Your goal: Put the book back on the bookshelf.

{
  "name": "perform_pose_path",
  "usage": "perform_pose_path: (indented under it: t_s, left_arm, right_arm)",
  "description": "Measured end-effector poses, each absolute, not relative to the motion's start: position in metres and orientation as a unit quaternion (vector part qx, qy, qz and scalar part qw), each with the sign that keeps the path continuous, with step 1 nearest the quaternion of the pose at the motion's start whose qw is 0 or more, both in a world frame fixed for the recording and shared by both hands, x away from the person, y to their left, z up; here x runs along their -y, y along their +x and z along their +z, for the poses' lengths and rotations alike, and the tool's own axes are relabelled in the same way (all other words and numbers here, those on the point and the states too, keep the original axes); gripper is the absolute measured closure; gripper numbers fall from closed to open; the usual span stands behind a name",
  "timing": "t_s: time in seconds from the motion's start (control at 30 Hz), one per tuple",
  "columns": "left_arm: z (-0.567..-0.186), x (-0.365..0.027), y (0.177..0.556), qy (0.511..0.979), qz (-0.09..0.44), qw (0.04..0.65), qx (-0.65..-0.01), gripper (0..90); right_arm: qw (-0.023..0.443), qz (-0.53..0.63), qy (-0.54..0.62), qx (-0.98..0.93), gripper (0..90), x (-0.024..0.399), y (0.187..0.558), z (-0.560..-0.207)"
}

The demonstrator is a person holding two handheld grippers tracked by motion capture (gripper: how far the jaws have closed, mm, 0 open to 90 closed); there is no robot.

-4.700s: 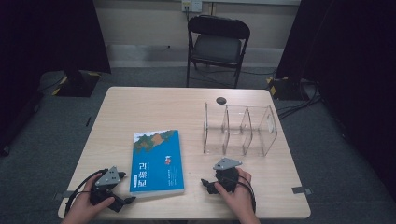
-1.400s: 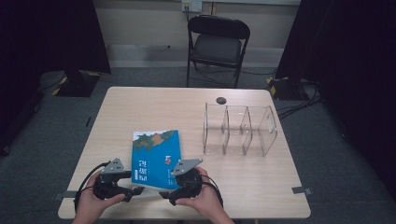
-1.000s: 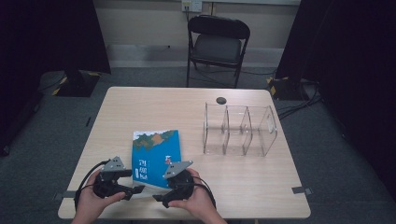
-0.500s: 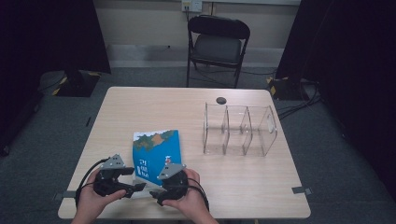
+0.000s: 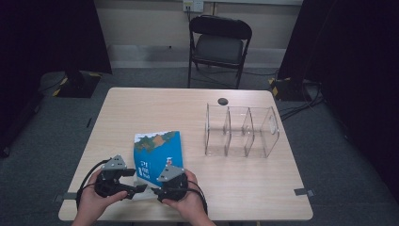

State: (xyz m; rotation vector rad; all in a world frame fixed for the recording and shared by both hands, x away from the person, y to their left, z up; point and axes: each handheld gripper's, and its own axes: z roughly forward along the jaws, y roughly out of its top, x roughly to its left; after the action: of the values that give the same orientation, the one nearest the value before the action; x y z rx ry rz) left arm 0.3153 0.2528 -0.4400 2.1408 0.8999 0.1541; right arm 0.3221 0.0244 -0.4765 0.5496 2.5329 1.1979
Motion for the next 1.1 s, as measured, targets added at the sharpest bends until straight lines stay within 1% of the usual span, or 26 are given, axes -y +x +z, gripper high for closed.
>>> perform_pose_path:
  t_s: [0.03,0.07,0.1,0.13,0.17,0.2,0.23,0.27,0.33,0.4,0.43,0.47,0.9,1.1]
  left_arm:
    - [-0.44,-0.253,0.315,0.844,0.06,0.395,-0.357,22.0]
    - [-0.441,-0.253,0.315,0.844,0.062,0.395,-0.356,22.0]
    - [-0.441,-0.253,0.315,0.848,0.065,0.39,-0.354,22.0]
    - [-0.444,-0.252,0.315,0.849,0.065,0.387,-0.355,20.6]
    - [-0.444,-0.252,0.315,0.849,0.065,0.387,-0.355,20.3]
    - [-0.445,-0.252,0.314,0.849,0.067,0.387,-0.354,19.8]
    - [-0.447,-0.253,0.313,0.853,0.069,0.384,-0.346,19.4]
    - [-0.447,-0.253,0.313,0.853,0.069,0.384,-0.346,19.4]
    - [-0.45,-0.255,0.312,0.854,0.062,0.39,-0.338,19.4]
    - [-0.451,-0.256,0.31,0.855,0.056,0.398,-0.328,19.3]
    - [-0.452,-0.256,0.309,0.858,0.052,0.397,-0.32,16.1]
    - [-0.453,-0.257,0.308,0.864,0.048,0.396,-0.309,16.3]
    - [-0.453,-0.267,0.305,0.869,0.045,0.4,-0.288,16.4]
    - [-0.454,-0.278,0.305,0.867,0.041,0.402,-0.292,16.2]
  right_arm:
    - [0.15,0.414,0.169,-0.882,45.7,-0.025,0.32,-0.475]
    - [0.154,0.416,0.167,-0.88,48.1,-0.025,0.319,-0.474]
    - [0.154,0.416,0.167,-0.88,48.1,-0.025,0.319,-0.474]
    - [0.149,0.42,0.166,-0.88,54.7,-0.023,0.319,-0.473]
    - [0.144,0.427,0.17,-0.876,57.9,-0.022,0.32,-0.472]
    - [0.139,0.426,0.173,-0.877,58.6,-0.022,0.321,-0.471]
    - [0.14,0.423,0.169,-0.879,61.6,-0.022,0.321,-0.47]
    - [0.14,0.423,0.169,-0.879,61.6,-0.022,0.321,-0.47]
    - [0.154,0.413,0.154,-0.884,67.7,-0.024,0.32,-0.467]
    - [0.155,0.415,0.154,-0.883,68.7,-0.024,0.32,-0.466]
    - [0.153,0.415,0.152,-0.884,70.2,-0.023,0.321,-0.465]
    - [0.151,0.415,0.153,-0.884,71.0,-0.023,0.321,-0.464]
    - [0.146,0.401,0.163,-0.89,75.2,-0.024,0.323,-0.455]
    - [0.141,0.395,0.171,-0.891,75.8,-0.024,0.325,-0.446]
